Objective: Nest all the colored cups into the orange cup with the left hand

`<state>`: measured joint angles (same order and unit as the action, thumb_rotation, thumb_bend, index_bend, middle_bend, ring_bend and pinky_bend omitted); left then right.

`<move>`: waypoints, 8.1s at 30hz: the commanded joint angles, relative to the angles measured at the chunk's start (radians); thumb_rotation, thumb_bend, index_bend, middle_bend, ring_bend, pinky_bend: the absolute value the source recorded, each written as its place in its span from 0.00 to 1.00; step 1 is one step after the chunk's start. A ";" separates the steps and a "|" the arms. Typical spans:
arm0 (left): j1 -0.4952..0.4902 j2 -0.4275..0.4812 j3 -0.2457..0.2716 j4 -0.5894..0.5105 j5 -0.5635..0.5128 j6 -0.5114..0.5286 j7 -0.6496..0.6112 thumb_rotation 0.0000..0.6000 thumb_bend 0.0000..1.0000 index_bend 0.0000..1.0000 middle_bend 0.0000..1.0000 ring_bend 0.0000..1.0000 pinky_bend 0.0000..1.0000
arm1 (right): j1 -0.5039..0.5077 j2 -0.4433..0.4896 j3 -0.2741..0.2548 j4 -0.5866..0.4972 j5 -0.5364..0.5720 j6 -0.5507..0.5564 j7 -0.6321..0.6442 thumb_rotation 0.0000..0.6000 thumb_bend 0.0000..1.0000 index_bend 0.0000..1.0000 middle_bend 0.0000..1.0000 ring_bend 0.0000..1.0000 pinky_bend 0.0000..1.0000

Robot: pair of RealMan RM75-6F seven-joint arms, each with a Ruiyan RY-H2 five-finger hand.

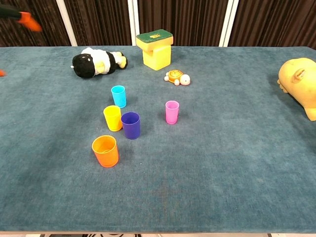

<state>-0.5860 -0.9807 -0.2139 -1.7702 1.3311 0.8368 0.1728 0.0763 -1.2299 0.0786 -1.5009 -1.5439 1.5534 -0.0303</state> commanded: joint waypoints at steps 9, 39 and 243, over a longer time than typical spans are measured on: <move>-0.246 -0.112 -0.020 -0.047 -0.277 -0.145 0.267 1.00 0.14 0.18 0.05 0.00 0.00 | 0.000 -0.003 0.002 0.003 0.002 0.001 -0.003 1.00 0.31 0.12 0.04 0.15 0.00; -0.387 -0.358 0.135 0.078 -0.437 -0.089 0.384 1.00 0.14 0.22 0.06 0.00 0.00 | 0.000 -0.005 0.004 0.009 0.002 0.003 -0.014 1.00 0.31 0.12 0.04 0.15 0.00; -0.380 -0.453 0.177 0.258 -0.252 -0.056 0.314 1.00 0.23 0.39 0.17 0.00 0.00 | -0.005 -0.015 0.027 0.004 0.049 -0.002 -0.021 1.00 0.31 0.12 0.04 0.15 0.00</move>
<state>-0.9661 -1.4309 -0.0363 -1.5149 1.0771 0.7786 0.4873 0.0709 -1.2448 0.1053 -1.4973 -1.4953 1.5516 -0.0516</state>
